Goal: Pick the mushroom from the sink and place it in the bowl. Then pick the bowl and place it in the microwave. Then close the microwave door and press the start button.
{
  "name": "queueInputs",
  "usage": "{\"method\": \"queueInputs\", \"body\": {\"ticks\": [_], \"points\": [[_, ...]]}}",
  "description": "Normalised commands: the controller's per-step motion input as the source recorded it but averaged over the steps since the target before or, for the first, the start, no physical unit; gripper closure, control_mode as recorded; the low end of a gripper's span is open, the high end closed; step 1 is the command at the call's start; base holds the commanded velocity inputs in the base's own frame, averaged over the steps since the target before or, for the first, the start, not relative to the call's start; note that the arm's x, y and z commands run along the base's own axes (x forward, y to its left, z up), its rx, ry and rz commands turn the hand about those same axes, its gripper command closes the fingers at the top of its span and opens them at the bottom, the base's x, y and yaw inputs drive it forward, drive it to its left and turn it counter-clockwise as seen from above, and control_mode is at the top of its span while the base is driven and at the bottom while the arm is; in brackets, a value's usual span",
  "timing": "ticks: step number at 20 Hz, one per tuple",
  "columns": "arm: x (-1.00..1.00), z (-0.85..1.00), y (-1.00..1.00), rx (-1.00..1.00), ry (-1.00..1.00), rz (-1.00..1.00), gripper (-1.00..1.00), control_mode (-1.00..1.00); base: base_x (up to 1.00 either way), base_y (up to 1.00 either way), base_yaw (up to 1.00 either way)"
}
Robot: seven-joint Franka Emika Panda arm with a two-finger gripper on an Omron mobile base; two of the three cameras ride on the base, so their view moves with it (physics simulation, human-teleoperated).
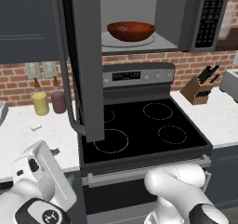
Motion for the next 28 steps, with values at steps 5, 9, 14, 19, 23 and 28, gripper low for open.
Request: {"method": "queueInputs", "body": {"ticks": [5,9,14,19,23,28], "points": [[0.45,0.54,0.3,0.0,0.0,-0.25,-1.0,-1.0,0.0,0.0,0.0],[0.32,0.59,-0.17,0.01,-0.01,-0.16,-1.0,-1.0,0.0,0.0,0.0],[0.17,0.43,-0.62,0.02,-0.07,-0.04,-1.0,-1.0,0.0,0.0,0.0],[0.0,0.32,-0.98,0.0,-0.25,0.0,-1.0,-1.0,0.0,0.0,0.0],[0.0,0.29,-1.0,0.0,-0.33,0.06,-1.0,-1.0,0.0,0.0,0.0],[0.0,0.33,-1.0,0.0,-0.35,0.1,-1.0,-1.0,0.0,0.0,0.0]]}}
